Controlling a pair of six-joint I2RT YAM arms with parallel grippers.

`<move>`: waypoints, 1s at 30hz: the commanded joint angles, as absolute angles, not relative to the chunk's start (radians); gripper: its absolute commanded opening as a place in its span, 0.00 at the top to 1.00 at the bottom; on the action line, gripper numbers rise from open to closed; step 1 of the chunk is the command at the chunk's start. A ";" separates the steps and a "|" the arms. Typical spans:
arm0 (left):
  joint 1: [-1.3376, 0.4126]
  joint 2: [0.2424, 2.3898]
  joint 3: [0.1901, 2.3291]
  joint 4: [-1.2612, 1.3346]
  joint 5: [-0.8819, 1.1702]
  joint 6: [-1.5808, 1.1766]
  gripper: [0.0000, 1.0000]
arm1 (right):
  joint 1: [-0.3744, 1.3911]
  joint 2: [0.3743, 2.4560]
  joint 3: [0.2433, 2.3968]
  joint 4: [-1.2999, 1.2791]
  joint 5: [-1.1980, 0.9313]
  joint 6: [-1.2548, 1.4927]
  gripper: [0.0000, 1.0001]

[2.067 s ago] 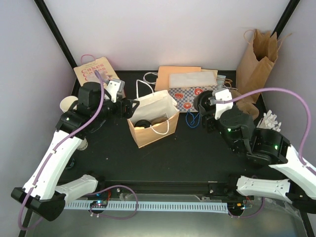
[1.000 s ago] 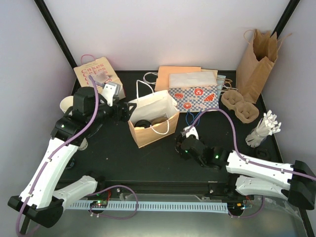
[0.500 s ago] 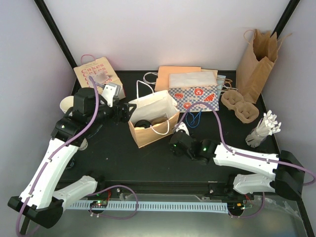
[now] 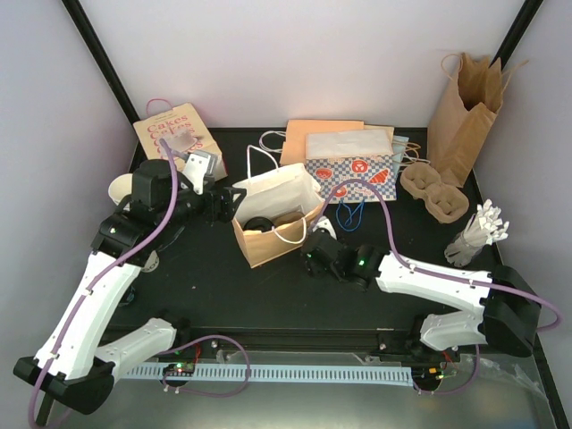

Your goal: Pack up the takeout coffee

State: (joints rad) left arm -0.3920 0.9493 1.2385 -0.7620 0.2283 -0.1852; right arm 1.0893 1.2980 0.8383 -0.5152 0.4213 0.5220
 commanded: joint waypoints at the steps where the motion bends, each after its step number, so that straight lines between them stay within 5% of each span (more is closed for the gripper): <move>1: -0.385 0.934 1.240 -0.764 0.217 -0.179 0.03 | 1.070 1.349 0.784 -0.619 0.228 0.536 0.68; 30: -0.385 0.934 1.223 -0.752 0.228 -0.189 0.03 | 1.077 1.283 0.870 -0.840 0.256 0.542 0.58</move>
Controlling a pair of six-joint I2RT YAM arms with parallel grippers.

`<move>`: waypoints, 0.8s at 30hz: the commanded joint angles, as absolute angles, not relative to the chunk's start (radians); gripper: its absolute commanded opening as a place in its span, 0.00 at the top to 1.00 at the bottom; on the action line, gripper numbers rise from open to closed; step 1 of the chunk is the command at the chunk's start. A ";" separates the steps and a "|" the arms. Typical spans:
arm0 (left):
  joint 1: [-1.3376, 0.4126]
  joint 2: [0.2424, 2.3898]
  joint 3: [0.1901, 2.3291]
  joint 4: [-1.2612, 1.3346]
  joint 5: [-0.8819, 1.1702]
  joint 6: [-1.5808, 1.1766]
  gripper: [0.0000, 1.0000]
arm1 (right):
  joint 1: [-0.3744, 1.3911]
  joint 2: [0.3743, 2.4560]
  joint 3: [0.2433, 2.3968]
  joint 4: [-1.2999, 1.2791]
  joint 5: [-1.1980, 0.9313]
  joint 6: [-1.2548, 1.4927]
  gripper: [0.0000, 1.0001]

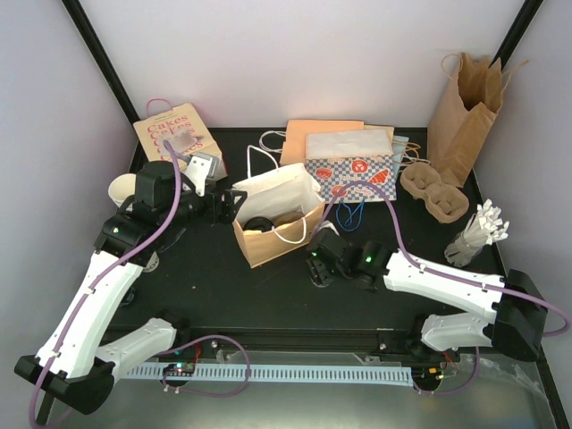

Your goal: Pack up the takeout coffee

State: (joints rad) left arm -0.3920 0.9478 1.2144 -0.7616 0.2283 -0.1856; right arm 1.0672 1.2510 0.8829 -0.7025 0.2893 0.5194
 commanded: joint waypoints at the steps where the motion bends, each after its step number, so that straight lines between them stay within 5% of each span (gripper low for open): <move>1: -0.385 0.934 1.223 -0.752 0.229 -0.189 0.03 | 1.077 1.283 0.878 -0.846 0.260 0.542 0.55; 16: -0.384 0.927 1.216 -0.755 0.224 -0.189 0.03 | 1.077 1.261 1.017 -0.948 0.288 0.525 0.21; 20: -0.385 0.921 1.215 -0.756 0.225 -0.187 0.03 | 1.076 1.254 1.035 -0.966 0.286 0.524 0.03; 24: -0.385 0.917 1.214 -0.758 0.225 -0.187 0.03 | 1.077 1.241 1.052 -0.982 0.275 0.528 0.00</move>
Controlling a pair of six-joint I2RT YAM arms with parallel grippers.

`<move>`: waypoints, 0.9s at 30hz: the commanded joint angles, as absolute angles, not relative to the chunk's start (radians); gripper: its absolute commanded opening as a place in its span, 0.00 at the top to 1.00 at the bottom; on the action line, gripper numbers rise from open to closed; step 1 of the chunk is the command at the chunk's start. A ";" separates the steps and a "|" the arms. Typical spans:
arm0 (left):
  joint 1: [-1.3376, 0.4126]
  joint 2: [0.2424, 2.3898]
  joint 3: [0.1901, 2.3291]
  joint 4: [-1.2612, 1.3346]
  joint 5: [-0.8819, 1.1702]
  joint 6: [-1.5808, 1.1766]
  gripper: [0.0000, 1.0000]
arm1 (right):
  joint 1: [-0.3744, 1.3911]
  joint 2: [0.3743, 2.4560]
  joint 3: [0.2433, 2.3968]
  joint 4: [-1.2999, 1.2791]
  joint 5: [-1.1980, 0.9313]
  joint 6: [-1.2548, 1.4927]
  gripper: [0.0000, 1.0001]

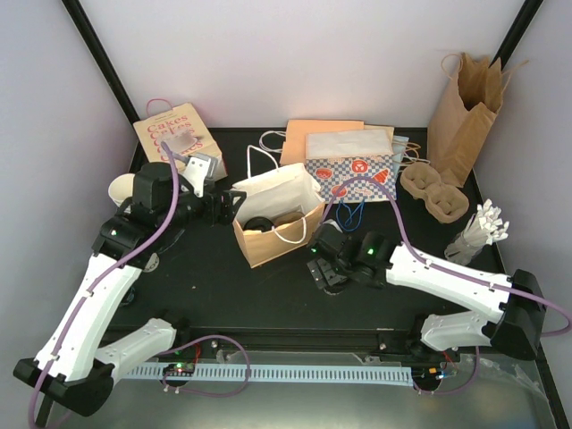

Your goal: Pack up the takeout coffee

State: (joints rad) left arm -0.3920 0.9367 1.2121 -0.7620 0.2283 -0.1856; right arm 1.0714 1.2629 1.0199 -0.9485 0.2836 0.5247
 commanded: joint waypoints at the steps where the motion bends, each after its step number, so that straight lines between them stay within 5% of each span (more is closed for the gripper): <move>1: -0.384 0.917 1.214 -0.759 0.225 -0.187 0.02 | 1.076 1.238 1.058 -0.988 0.273 0.530 0.00; 15: -0.385 0.910 1.216 -0.759 0.234 -0.190 0.03 | 1.074 1.332 1.313 -1.317 0.219 0.663 0.00; 27: -0.385 0.889 1.204 -0.756 0.241 -0.188 0.02 | 1.011 1.401 1.317 -1.346 0.117 0.647 0.01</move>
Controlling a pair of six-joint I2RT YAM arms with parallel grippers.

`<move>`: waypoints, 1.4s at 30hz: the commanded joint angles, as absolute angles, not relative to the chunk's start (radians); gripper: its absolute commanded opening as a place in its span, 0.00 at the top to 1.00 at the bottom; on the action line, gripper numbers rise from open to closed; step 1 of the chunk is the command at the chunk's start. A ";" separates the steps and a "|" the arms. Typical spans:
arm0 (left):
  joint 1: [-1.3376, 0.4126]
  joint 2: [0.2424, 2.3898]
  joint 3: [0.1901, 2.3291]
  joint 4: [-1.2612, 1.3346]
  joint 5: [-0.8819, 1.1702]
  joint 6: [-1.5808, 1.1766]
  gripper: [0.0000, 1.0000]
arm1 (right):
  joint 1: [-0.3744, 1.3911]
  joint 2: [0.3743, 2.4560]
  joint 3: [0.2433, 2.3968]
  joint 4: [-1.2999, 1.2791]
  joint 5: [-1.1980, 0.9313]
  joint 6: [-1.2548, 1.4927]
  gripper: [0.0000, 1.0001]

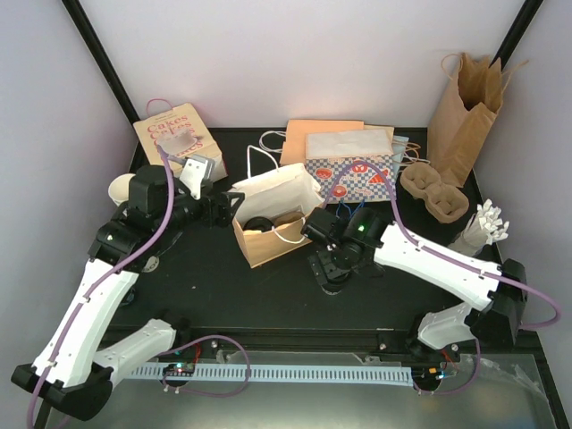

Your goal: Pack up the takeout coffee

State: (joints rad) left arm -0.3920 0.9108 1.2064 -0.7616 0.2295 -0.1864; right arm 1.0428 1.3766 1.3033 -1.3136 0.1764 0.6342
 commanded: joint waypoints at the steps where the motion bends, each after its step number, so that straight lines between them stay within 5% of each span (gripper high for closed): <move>1: -0.384 0.886 1.203 -0.756 0.240 -0.187 0.02 | 0.999 1.403 1.320 -1.347 0.112 0.667 0.02; 18: -0.382 0.866 1.176 -0.734 0.244 -0.170 0.02 | 0.923 1.480 1.397 -1.407 0.038 0.910 0.00; 42: -0.377 0.838 1.149 -0.736 0.244 -0.152 0.01 | 0.922 1.549 1.353 -1.347 0.019 0.933 0.14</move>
